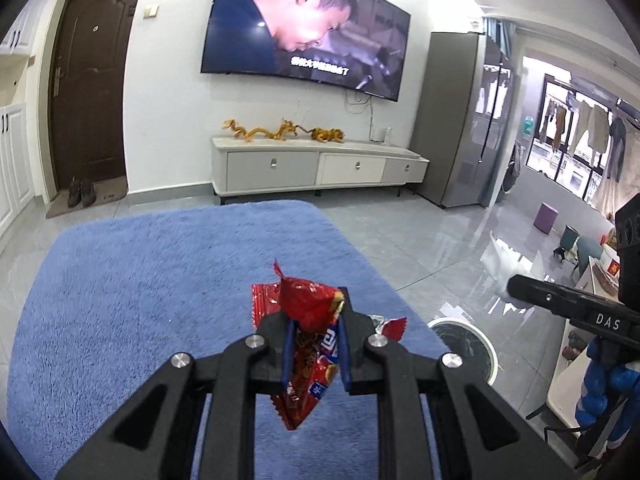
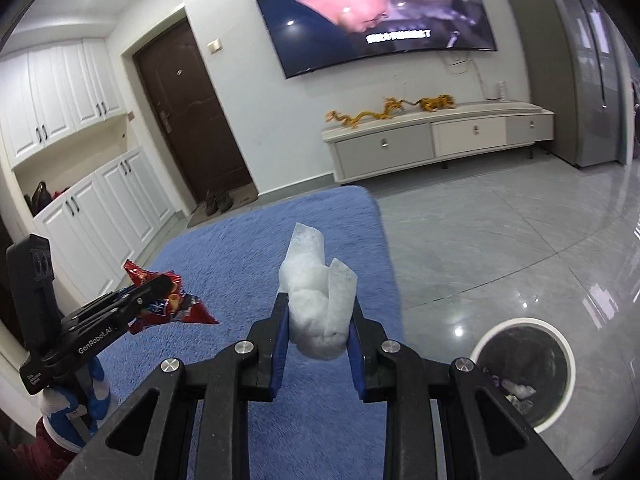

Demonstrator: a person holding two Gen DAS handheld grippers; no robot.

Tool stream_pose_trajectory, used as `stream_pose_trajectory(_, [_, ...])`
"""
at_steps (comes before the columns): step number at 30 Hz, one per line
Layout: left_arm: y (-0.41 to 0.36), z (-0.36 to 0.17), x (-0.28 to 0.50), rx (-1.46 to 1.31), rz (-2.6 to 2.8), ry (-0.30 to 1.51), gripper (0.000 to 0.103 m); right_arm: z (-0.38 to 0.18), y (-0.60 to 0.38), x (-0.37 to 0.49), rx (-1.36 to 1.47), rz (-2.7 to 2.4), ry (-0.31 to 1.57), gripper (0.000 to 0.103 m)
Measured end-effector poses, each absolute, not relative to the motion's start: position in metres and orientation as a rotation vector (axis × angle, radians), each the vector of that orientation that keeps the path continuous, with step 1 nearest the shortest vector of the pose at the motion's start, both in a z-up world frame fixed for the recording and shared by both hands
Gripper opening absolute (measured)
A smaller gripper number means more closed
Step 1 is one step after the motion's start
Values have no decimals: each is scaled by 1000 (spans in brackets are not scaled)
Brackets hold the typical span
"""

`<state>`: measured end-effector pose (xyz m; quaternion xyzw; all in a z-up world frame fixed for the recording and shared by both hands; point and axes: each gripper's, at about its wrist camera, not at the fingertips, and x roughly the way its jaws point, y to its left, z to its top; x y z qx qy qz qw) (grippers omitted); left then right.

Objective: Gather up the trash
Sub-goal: 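Carry the red wrapper and white tissue in both tools over the bin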

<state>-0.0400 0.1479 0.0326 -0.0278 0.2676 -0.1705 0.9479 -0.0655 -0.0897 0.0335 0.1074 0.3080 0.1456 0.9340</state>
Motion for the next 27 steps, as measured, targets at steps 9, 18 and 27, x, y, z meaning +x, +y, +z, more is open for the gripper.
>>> stream_pose_trajectory(9, [105,52,-50,-1,-409,518,16,35,-133,-89,273,234,580,25])
stream_pose_trajectory(18, [26,53,-19,35,-551,589,16,9,-204,-93,369,101,587,25])
stream_pose_trajectory(27, [-90,14,32,132,-673,724,17,-59,-286,-77,515,-31,680,25])
